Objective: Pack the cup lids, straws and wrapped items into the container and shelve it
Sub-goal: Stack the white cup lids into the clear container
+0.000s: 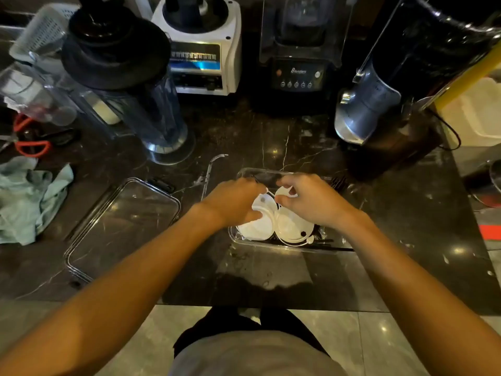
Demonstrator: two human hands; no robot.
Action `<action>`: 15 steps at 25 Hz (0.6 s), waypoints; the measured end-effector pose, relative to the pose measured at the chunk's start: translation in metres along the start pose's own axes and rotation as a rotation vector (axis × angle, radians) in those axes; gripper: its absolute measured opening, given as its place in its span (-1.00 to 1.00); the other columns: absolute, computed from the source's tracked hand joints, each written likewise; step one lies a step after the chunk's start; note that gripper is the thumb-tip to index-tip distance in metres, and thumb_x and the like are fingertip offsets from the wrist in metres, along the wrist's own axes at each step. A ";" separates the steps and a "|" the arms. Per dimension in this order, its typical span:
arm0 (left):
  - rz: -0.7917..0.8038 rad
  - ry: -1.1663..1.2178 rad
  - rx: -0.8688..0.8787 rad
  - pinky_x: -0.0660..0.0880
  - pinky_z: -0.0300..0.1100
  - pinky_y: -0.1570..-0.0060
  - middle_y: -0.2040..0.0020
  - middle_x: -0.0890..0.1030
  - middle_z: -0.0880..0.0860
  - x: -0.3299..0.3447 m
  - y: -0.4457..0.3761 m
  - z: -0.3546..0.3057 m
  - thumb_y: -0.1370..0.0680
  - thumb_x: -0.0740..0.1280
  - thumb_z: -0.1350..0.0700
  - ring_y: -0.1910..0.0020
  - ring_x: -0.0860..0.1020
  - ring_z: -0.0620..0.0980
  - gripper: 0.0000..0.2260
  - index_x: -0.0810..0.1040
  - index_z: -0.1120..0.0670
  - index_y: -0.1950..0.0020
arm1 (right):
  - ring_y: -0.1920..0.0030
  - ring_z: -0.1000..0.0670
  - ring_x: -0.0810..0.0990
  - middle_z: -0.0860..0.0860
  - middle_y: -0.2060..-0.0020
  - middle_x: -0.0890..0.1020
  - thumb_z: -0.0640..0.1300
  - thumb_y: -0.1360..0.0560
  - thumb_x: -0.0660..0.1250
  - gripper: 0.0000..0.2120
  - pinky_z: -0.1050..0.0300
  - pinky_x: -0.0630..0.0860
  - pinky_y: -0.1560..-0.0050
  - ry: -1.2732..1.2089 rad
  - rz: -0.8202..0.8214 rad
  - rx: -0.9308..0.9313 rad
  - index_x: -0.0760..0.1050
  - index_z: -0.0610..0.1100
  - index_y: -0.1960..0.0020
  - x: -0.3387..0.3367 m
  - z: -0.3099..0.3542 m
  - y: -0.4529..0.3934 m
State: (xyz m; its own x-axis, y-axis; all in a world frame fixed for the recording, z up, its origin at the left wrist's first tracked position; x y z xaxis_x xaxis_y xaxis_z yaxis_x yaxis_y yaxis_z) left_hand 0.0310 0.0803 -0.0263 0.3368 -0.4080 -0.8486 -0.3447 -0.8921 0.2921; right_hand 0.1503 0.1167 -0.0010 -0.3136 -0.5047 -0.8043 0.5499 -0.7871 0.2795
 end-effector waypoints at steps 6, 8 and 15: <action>0.059 -0.226 -0.004 0.46 -0.02 -0.17 -0.27 0.64 0.10 0.026 -0.002 0.001 -0.55 0.41 0.05 -0.21 0.60 0.14 -0.60 0.54 0.05 -0.39 | -0.03 -0.08 0.66 -0.02 0.02 0.70 0.01 -0.57 0.42 -0.72 -0.03 0.60 -0.06 0.027 0.093 0.111 0.62 -0.08 -0.23 0.036 -0.018 0.008; 0.034 -0.241 -0.008 0.39 -0.01 -0.22 -0.27 0.64 0.09 0.026 -0.004 0.004 -0.55 0.40 0.06 -0.24 0.58 0.13 -0.64 0.56 0.02 -0.35 | 0.02 -0.07 0.66 -0.02 0.04 0.70 0.00 -0.57 0.41 -0.70 -0.07 0.62 -0.03 0.008 0.135 0.124 0.60 -0.10 -0.25 0.047 -0.022 0.014; -0.005 0.265 0.000 0.45 -0.14 -0.12 -0.07 0.64 -0.07 0.008 -0.005 0.015 -0.52 0.49 0.12 -0.09 0.60 -0.03 -0.71 0.67 -0.01 -0.25 | 0.12 -0.04 0.64 -0.03 0.04 0.67 -0.09 -0.58 0.44 -0.82 0.00 0.58 0.10 -0.243 0.066 0.175 0.55 -0.13 -0.12 0.056 -0.026 0.014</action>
State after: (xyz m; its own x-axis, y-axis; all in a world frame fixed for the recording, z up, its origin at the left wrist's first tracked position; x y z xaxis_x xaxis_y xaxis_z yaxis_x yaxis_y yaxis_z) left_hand 0.0227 0.0845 -0.0415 0.5566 -0.4400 -0.7047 -0.3421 -0.8944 0.2882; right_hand 0.1607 0.0869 -0.0561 -0.4697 -0.6100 -0.6382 0.4399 -0.7885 0.4299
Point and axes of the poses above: each hand's wrist, its own y-axis away from the middle knuckle, its own x-axis out of the palm, z = x × y, the point moved 9 cm from there along -y, towards the middle knuckle
